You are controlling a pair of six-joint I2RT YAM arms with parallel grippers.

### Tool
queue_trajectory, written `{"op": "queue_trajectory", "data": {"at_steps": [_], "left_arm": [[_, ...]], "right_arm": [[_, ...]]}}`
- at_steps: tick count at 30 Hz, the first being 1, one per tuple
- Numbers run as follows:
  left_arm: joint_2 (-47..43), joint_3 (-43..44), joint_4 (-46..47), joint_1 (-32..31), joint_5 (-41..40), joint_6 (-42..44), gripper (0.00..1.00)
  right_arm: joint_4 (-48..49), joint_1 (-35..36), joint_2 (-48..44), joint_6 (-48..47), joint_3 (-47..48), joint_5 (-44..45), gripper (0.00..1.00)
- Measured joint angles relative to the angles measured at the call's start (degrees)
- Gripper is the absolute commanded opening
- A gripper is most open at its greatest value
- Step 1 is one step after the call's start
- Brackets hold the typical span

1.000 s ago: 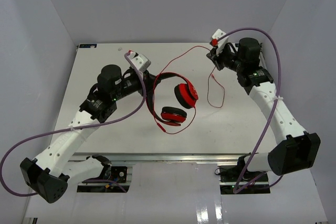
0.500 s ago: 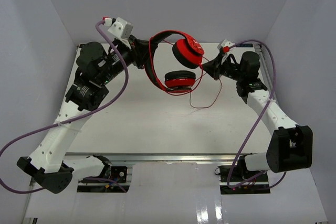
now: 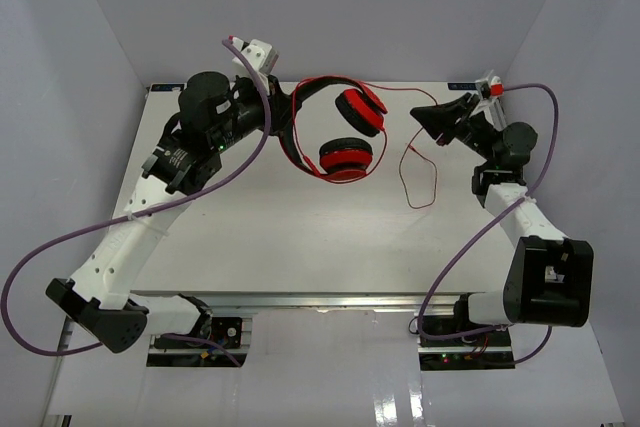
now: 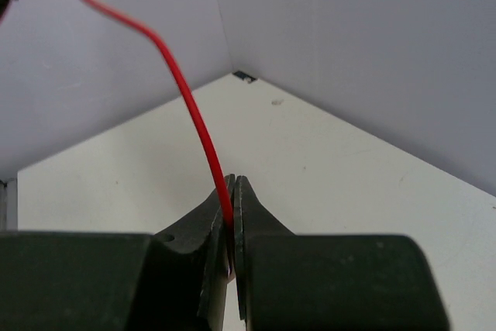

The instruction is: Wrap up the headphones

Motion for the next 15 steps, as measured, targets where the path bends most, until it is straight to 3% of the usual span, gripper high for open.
{"op": "queue_trajectory", "data": {"at_steps": [3, 7, 15], "left_arm": [[-0.35, -0.77, -1.68, 0.0, -0.61, 0.57, 0.0], [-1.45, -2.88, -3.07, 0.0, -0.8, 0.79, 0.0], [-2.45, -7.04, -4.26, 0.0, -0.13, 0.14, 0.0]], "right_arm": [[8.45, -2.75, 0.37, 8.54, -3.0, 0.51, 0.08], [12.56, -5.36, 2.39, 17.58, -4.17, 1.65, 0.08], [15.07, -7.02, 2.79, 24.71, -5.45, 3.27, 0.08]]}}
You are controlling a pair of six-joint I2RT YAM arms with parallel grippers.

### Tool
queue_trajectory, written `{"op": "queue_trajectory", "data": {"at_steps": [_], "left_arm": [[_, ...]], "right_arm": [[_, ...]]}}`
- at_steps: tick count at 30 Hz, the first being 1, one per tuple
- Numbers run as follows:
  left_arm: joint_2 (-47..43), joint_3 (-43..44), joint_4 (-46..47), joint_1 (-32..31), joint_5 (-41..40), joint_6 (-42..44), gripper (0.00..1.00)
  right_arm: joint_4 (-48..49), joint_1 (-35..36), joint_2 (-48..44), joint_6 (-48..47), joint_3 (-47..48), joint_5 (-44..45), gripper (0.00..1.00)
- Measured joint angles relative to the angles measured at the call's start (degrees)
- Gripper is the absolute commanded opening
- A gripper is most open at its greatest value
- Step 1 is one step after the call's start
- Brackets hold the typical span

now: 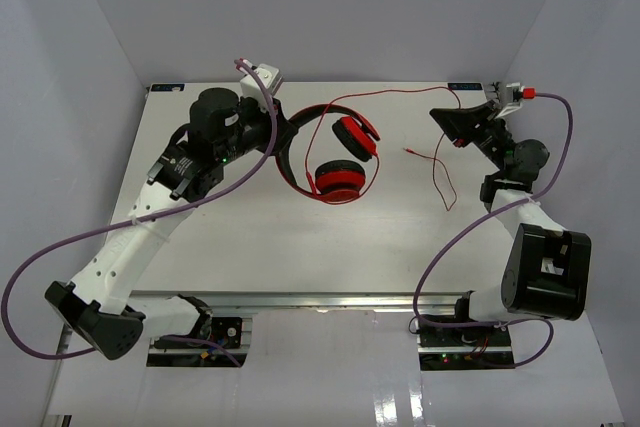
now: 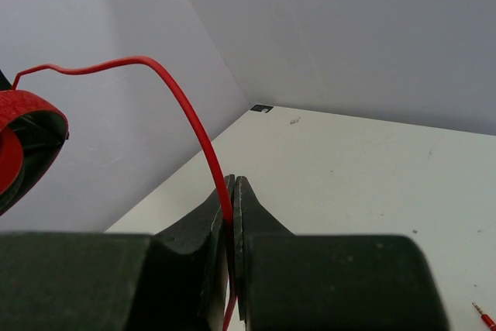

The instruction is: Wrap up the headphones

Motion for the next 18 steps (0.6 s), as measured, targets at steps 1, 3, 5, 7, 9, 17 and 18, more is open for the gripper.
{"op": "queue_trajectory", "data": {"at_steps": [1, 3, 5, 7, 9, 17, 18], "left_arm": [[0.01, -0.06, -0.19, 0.0, 0.07, -0.08, 0.0], [-0.02, 0.03, -0.13, 0.0, 0.31, -0.34, 0.0], [0.0, 0.75, -0.28, 0.0, 0.46, -0.8, 0.0], [0.47, 2.88, -0.93, 0.0, 0.37, -1.21, 0.0], [1.47, 6.42, -1.38, 0.0, 0.27, -1.82, 0.0], [7.71, 20.11, -0.6, 0.0, -0.64, -4.85, 0.0], [8.56, 21.21, -0.56, 0.0, -0.99, -5.04, 0.0]], "right_arm": [[0.23, 0.0, 0.0, 0.01, -0.02, -0.13, 0.08], [0.7, 0.0, 0.0, -0.1, -0.23, -0.36, 0.08], [0.95, 0.02, 0.0, -0.59, -0.93, -0.82, 0.08], [1.1, 0.21, 0.3, -1.38, -1.6, -1.86, 0.1], [1.08, 0.94, 1.09, -2.24, -1.87, -3.23, 0.11], [0.94, 13.94, 4.95, -8.73, -1.42, -8.87, 0.15], [1.05, 15.88, 5.58, -9.66, -0.88, -9.21, 0.15]]}}
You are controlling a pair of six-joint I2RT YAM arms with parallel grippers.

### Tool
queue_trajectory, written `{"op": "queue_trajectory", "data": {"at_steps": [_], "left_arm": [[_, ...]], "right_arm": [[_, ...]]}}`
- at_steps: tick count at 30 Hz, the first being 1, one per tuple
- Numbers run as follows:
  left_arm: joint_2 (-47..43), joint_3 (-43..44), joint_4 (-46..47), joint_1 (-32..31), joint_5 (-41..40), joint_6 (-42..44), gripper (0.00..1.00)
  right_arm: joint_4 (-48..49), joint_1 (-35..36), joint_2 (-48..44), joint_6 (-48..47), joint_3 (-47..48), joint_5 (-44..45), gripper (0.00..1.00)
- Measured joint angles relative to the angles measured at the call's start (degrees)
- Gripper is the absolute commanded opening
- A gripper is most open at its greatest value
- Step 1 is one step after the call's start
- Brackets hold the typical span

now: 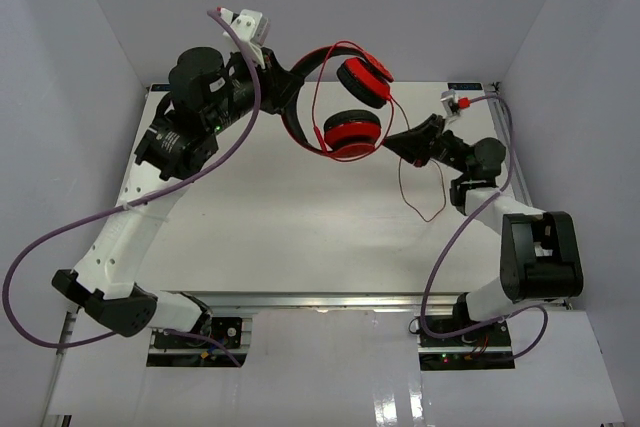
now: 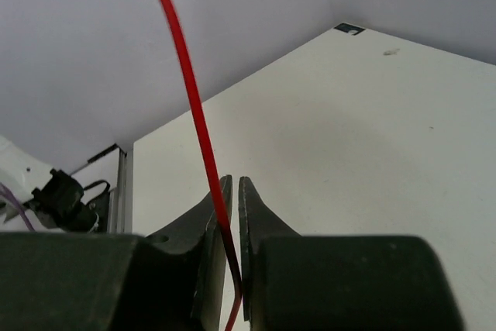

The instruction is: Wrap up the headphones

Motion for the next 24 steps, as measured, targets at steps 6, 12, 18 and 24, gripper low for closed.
{"op": "queue_trajectory", "data": {"at_steps": [6, 12, 18, 24], "left_arm": [[4.03, 3.85, -0.79, 0.0, -2.92, -0.59, 0.0], [7.15, 6.75, -1.51, 0.0, -5.11, -1.04, 0.0], [8.46, 8.73, -0.46, 0.0, -8.81, -1.35, 0.0], [8.54, 9.05, 3.13, 0.79, -11.8, -2.14, 0.0]], "right_arm": [[0.74, 8.64, 6.77, 0.22, 4.49, -2.6, 0.32], [0.49, 11.79, 12.8, 4.46, 8.96, -3.59, 0.49], [0.83, 13.58, 13.46, 6.41, 8.65, -3.5, 0.65], [0.66, 15.57, 11.33, 2.94, 1.83, -3.76, 0.74]]}}
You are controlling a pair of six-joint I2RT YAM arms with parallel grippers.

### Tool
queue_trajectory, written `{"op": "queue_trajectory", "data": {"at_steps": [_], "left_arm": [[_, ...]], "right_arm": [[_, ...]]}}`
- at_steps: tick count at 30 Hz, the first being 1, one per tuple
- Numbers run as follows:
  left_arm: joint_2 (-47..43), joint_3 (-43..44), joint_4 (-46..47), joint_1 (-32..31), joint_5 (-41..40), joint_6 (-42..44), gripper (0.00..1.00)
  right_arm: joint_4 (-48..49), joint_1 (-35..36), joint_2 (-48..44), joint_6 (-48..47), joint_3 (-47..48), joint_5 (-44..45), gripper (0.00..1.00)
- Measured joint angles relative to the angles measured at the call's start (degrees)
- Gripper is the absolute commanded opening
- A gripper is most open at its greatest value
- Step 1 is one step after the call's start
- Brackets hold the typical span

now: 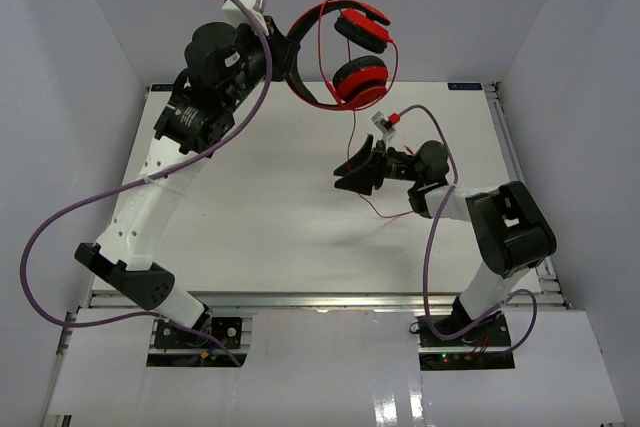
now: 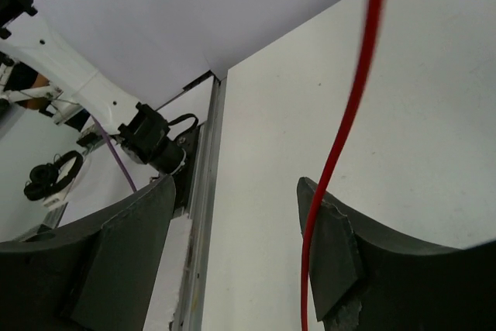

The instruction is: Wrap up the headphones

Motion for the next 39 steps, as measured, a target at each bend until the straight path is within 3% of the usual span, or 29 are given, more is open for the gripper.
{"op": "queue_trajectory", "data": {"at_steps": [9, 12, 19, 25, 28, 33, 36, 39], "left_arm": [[1.48, 1.63, 4.76, 5.93, -0.57, -3.37, 0.0], [2.28, 2.14, 5.8, 9.31, 0.33, -5.06, 0.0], [3.69, 2.68, 6.11, 17.84, 2.52, -8.35, 0.0], [3.68, 2.76, 6.55, 20.63, 3.29, -9.12, 0.0], [3.68, 2.76, 6.62, 21.94, 3.83, -9.12, 0.0], [3.68, 2.75, 6.75, 23.67, 3.83, -9.33, 0.0], [3.68, 2.61, 6.85, 24.23, 3.81, -9.38, 0.0], [3.48, 1.75, 7.32, 24.41, 3.62, -8.94, 0.0]], "right_arm": [[-0.2, 2.1, -7.69, -12.93, -6.34, -2.53, 0.8], [-4.56, 3.31, -10.97, -19.53, -8.01, -3.57, 0.81], [-31.63, 9.13, -17.19, -46.2, -8.32, -5.54, 0.8], [-51.85, 12.03, -17.95, -64.46, -8.25, -5.22, 0.74], [-60.92, 12.78, -19.6, -72.17, -8.25, -4.43, 0.63], [-70.28, 14.49, -22.61, -80.11, -8.01, -2.98, 0.25], [-77.04, 15.38, -23.31, -84.13, -5.91, -0.15, 0.14], [-85.16, 16.07, -23.75, -88.07, -0.81, 6.28, 0.1]]}}
